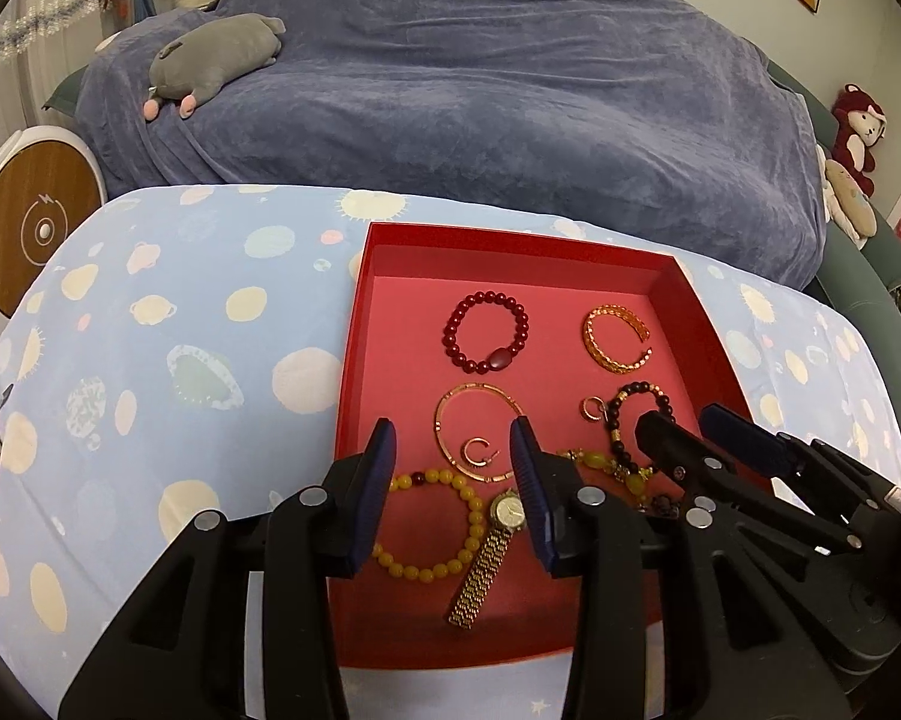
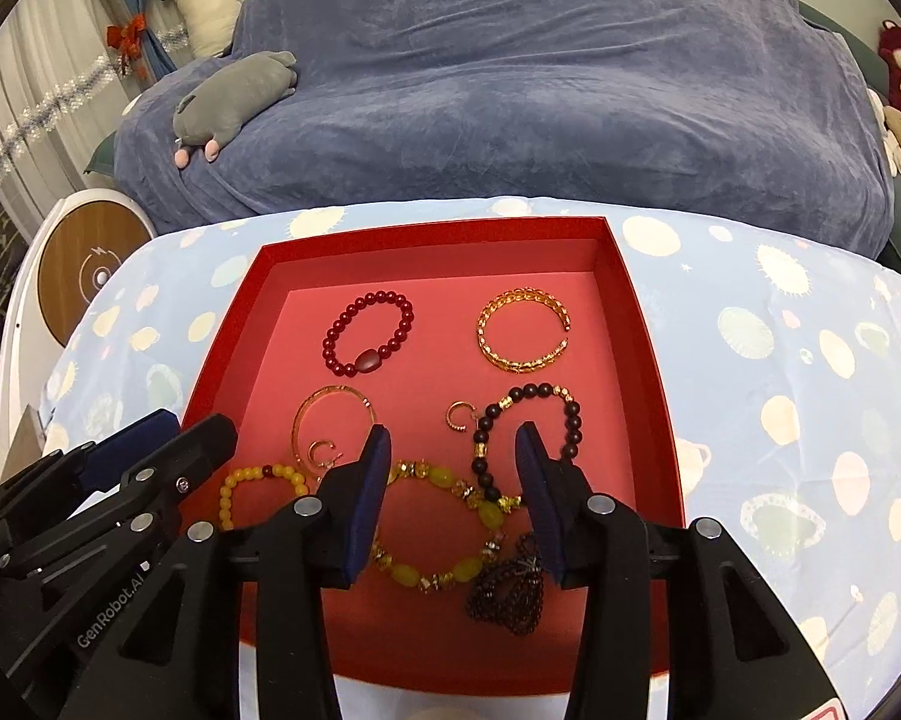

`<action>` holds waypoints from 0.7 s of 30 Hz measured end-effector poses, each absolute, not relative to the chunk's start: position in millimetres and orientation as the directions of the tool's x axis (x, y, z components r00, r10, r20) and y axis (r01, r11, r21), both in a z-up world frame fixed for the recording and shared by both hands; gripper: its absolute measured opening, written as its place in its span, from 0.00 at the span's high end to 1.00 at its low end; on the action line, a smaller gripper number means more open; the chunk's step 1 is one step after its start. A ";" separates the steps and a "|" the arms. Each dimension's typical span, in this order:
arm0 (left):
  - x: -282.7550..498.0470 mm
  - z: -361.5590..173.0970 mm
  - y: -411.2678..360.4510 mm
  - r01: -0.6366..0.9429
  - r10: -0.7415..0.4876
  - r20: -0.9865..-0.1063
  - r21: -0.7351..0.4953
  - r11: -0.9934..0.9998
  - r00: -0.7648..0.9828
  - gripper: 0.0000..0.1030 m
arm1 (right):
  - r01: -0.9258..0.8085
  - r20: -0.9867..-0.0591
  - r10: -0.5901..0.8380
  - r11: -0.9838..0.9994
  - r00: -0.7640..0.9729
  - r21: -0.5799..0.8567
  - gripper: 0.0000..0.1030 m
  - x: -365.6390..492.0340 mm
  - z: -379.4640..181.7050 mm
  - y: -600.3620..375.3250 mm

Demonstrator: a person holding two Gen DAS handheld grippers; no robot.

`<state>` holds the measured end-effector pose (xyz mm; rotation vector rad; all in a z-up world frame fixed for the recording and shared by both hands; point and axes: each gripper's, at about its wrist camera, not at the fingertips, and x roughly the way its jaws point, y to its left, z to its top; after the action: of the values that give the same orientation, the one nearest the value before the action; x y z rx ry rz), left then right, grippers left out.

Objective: Organize jewelry

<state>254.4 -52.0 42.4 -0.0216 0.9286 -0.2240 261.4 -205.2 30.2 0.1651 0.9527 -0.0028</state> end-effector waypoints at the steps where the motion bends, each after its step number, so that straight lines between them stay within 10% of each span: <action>1: 249.8 44.2 -52.1 0.185 -0.197 -0.790 -0.108 0.977 0.580 0.62 | 0.071 -0.811 0.067 0.989 0.581 0.133 0.58 257.1 32.5 -204.1; 7: 224.3 53.1 -46.7 0.170 -0.192 -0.787 -0.113 0.979 0.587 0.60 | 0.086 -0.801 0.049 0.988 0.597 0.125 0.51 225.5 45.4 -205.3; 14: 197.1 56.8 -40.6 0.148 -0.182 -0.789 -0.116 0.982 0.587 0.60 | 0.146 -0.799 0.004 0.983 0.601 0.115 0.20 188.6 48.3 -212.6; 21: 172.6 51.5 -40.8 0.142 -0.168 -0.801 -0.105 0.984 0.575 0.60 | 0.175 -0.802 -0.038 0.981 0.596 0.083 0.16 159.8 44.1 -212.5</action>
<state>172.6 -40.8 51.5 -0.0299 0.9413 -0.1821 159.8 -212.5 44.1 0.1591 0.9249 -0.1245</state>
